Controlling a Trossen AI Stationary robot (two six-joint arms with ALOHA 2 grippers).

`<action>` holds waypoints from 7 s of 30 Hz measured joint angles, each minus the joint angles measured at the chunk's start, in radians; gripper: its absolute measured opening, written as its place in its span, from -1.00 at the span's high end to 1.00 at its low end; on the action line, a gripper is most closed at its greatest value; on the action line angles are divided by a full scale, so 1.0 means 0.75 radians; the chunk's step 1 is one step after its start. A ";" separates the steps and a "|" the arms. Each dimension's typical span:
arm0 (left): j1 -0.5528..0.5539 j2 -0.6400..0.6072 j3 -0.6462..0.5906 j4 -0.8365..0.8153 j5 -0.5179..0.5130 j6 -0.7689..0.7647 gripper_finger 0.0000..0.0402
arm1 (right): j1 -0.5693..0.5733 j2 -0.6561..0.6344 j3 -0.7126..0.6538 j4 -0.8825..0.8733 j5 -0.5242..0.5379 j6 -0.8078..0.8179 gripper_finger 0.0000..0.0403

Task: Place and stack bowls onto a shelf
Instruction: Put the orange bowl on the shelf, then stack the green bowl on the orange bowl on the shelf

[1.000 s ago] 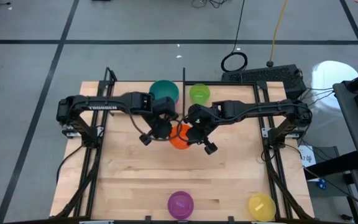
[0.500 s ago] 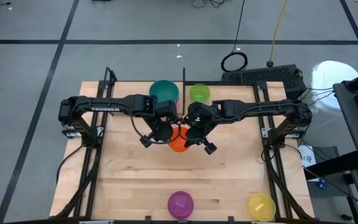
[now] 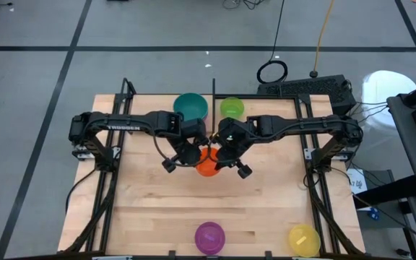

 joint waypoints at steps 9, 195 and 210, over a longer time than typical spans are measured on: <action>0.000 -0.001 0.000 0.007 -0.013 -0.030 0.98 | -0.015 0.000 -0.001 0.087 0.002 0.311 0.91; 0.203 -0.458 -0.332 -0.303 0.056 -1.512 0.69 | -0.909 0.340 -0.454 0.441 0.387 -0.427 0.51; 0.203 -0.458 -0.332 -0.304 0.056 -1.508 0.69 | -0.889 0.212 -0.455 0.357 0.552 -0.278 0.99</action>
